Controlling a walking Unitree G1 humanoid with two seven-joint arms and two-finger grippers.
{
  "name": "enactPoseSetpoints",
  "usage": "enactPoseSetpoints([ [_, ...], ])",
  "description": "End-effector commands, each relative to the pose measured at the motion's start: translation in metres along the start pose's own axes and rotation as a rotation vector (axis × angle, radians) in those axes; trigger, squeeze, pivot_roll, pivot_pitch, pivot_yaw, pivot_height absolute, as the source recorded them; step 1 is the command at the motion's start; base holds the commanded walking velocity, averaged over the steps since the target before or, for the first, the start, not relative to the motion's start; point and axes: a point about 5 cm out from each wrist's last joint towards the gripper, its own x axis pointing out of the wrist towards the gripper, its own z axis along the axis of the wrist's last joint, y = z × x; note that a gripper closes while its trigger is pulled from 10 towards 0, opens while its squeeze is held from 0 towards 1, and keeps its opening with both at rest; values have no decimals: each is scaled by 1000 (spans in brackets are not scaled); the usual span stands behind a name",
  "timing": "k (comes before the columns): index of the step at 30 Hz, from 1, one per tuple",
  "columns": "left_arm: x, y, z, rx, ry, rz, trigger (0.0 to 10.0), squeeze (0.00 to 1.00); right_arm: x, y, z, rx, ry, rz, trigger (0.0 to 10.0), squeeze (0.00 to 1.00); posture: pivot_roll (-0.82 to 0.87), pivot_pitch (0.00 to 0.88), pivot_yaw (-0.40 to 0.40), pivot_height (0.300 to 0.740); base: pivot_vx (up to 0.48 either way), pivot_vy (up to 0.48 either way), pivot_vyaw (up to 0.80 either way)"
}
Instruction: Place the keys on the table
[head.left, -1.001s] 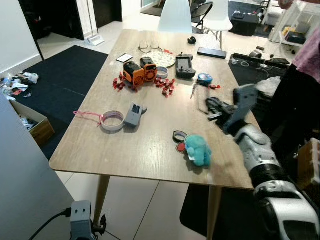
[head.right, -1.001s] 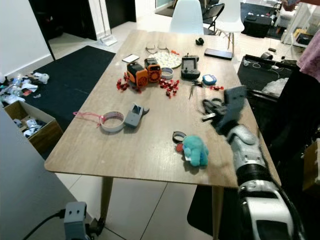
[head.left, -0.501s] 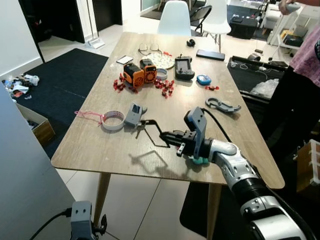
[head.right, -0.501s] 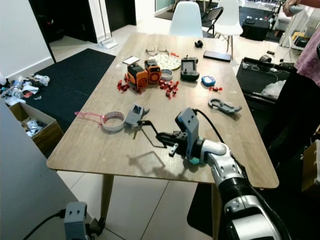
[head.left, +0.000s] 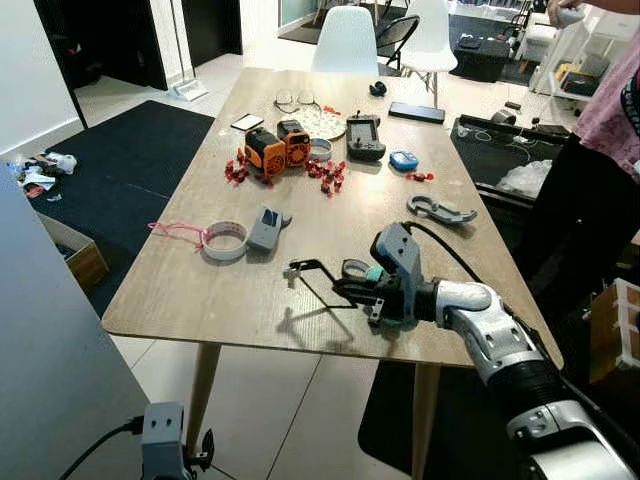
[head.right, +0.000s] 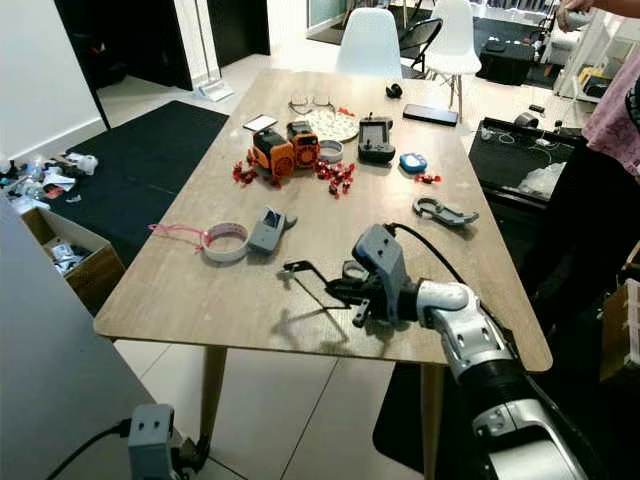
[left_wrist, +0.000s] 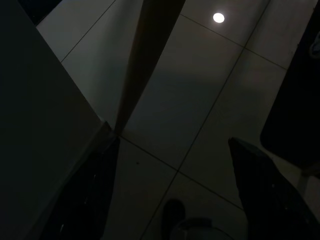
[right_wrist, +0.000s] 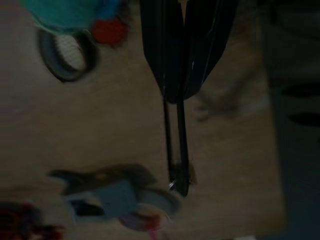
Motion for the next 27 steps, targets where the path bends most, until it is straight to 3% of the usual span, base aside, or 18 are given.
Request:
enactPoseSetpoints([
  [1, -1, -2, -3, -3, 11, -6, 10000, 0, -2, -4, -3, -9, 29, -33, 10000, 0, 61, 61, -28, 740, 0, 0, 0],
  [8, -1, -2, -4, -4, 17, -6, 10000, 0, 3, 1, -6, 8, 40, -23, 10000, 0, 63, 60, -31, 740, 0, 0, 0],
  [9, -1, -2, -4, -4, 17, -6, 10000, 0, 5, 4, -7, 26, 40, -6, 10000, 255, 64, 60, -31, 740, 0, 0, 0],
  [10, -1, -2, -4, -4, 17, -6, 10000, 0, 5, 4, -7, 26, 40, -6, 10000, 255, 64, 60, -31, 740, 0, 0, 0],
  [11, -1, -2, -4, -4, 16, -6, 10000, 0, 6, 5, -8, 38, 43, 1, 10000, 773, 64, 60, -32, 740, 0, 0, 0],
  [12, -1, -2, -4, -4, 16, -6, 10000, 0, 6, 5, -8, 38, 43, 1, 10000, 773, 64, 60, -32, 740, 0, 0, 0],
  [13, -1, -2, -3, -5, 14, -5, 10000, 0, 7, 6, -8, 45, 45, -1, 10000, 1000, 65, 58, -34, 740, 0, 0, 0],
  [23, 0, -1, -3, -3, 17, -5, 10000, 0, 2, -3, -7, -9, 80, -74, 10000, 1000, 63, 55, -29, 740, 0, 0, 0],
  [24, 0, -1, -3, -3, 19, -4, 10000, 0, -2, -12, -5, -16, 75, -142, 10000, 412, 62, 56, -28, 740, 0, 0, 0],
  [25, 0, 0, -4, -3, 20, -4, 10000, 0, -5, -19, -2, -15, 50, -209, 10000, 0, 62, 55, -29, 740, 0, 0, 0],
  [26, 0, 0, -4, -3, 20, -4, 10000, 0, -5, -19, -2, -15, 50, -209, 10000, 0, 62, 55, -29, 740, 0, 0, 0],
  [27, 0, 0, -4, -3, 21, -4, 10000, 0, -10, -28, 1, -13, 21, -286, 10000, 0, 61, 56, -29, 740, 0, 0, 0],
])
